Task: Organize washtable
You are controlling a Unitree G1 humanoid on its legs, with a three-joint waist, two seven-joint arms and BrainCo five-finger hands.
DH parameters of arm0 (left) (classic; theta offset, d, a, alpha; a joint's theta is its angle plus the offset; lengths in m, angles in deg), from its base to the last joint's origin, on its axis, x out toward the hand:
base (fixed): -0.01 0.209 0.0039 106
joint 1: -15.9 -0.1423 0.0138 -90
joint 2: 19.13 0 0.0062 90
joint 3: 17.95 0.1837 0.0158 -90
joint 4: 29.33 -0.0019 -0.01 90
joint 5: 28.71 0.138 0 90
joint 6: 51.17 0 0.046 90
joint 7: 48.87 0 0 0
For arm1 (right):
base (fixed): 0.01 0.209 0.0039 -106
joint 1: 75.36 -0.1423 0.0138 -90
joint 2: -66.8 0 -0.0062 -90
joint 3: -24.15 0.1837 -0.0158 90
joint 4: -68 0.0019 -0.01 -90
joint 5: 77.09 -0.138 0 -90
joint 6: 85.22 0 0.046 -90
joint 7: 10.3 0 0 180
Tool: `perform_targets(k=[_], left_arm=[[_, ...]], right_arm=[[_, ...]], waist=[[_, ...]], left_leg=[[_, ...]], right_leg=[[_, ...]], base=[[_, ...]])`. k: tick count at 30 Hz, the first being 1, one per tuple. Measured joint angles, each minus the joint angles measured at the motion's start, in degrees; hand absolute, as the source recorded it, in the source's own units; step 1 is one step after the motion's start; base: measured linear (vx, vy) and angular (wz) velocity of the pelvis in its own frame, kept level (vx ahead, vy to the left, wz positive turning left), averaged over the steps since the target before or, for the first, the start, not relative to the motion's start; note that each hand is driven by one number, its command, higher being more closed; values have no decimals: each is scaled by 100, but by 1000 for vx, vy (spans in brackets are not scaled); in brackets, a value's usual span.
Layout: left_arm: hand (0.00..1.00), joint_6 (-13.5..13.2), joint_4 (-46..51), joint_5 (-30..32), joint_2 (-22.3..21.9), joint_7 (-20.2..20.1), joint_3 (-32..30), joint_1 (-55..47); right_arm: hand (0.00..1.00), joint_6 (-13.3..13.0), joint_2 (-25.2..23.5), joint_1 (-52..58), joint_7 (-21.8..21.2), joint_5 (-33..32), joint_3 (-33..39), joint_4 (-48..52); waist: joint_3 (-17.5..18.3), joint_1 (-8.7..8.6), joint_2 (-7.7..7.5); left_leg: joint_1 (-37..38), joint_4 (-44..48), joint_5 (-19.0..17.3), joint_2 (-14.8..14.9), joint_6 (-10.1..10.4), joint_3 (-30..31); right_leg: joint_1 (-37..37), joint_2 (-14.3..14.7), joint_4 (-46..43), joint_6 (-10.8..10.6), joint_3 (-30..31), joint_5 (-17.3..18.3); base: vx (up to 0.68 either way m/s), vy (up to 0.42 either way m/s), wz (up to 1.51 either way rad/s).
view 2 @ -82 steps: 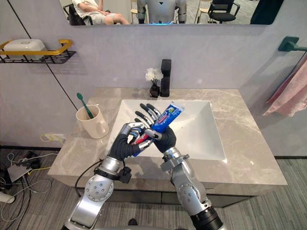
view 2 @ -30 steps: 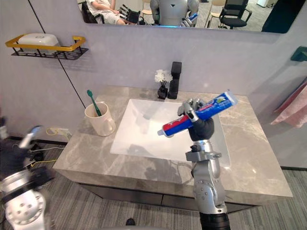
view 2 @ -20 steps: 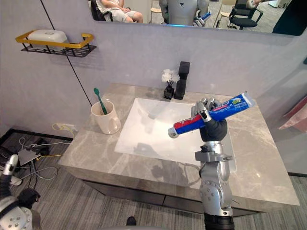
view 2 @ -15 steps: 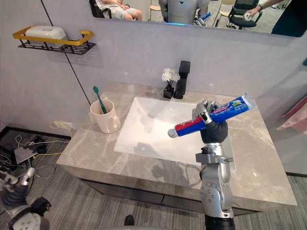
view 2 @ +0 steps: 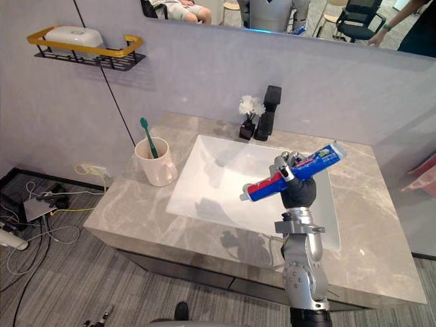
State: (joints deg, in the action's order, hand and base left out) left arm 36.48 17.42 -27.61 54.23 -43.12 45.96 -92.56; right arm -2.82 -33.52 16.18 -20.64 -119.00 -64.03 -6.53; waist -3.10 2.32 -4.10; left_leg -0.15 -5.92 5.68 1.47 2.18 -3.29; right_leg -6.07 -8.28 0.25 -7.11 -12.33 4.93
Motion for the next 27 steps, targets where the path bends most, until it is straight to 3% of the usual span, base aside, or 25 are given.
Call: perform_targets(k=[15, 20, 25, 27], left_arm=[[0, -43, -461, 136, 410, -197, 828, 285], [0, -76, -459, 133, 429, -197, 980, 381], [0, -81, -458, 133, 525, -201, 1084, 386], [0, -82, -457, 133, 527, -204, 1113, 408]], right_arm=[[100, 18, 823, -1795, 344, 1181, -370, -571], [100, 10, 1104, -2793, 473, 1283, -762, -987], [100, -14, 1169, -3499, 572, 1281, -962, -1374], [100, -51, 1201, -3729, 665, 1281, -986, -1556]], waist=[[-79, 68, -135], [-110, 302, -188], [-178, 365, -292], [-187, 503, -303]], left_leg=[[-116, -1, 8, 21, 5, 133], [-226, -1, 35, 29, 36, 210], [-338, 1, 96, 24, 39, 375], [-381, 6, 112, 10, 34, 426]], right_leg=[[42, 26, -2, 0, -107, -1], [112, 30, -2, 1, -180, 0], [125, 46, 10, 3, -345, 1], [118, 46, 11, 3, -392, 1]], base=[[-7, -5, 3], [-15, -12, 9], [-2, -19, 16], [4, -14, 17]])
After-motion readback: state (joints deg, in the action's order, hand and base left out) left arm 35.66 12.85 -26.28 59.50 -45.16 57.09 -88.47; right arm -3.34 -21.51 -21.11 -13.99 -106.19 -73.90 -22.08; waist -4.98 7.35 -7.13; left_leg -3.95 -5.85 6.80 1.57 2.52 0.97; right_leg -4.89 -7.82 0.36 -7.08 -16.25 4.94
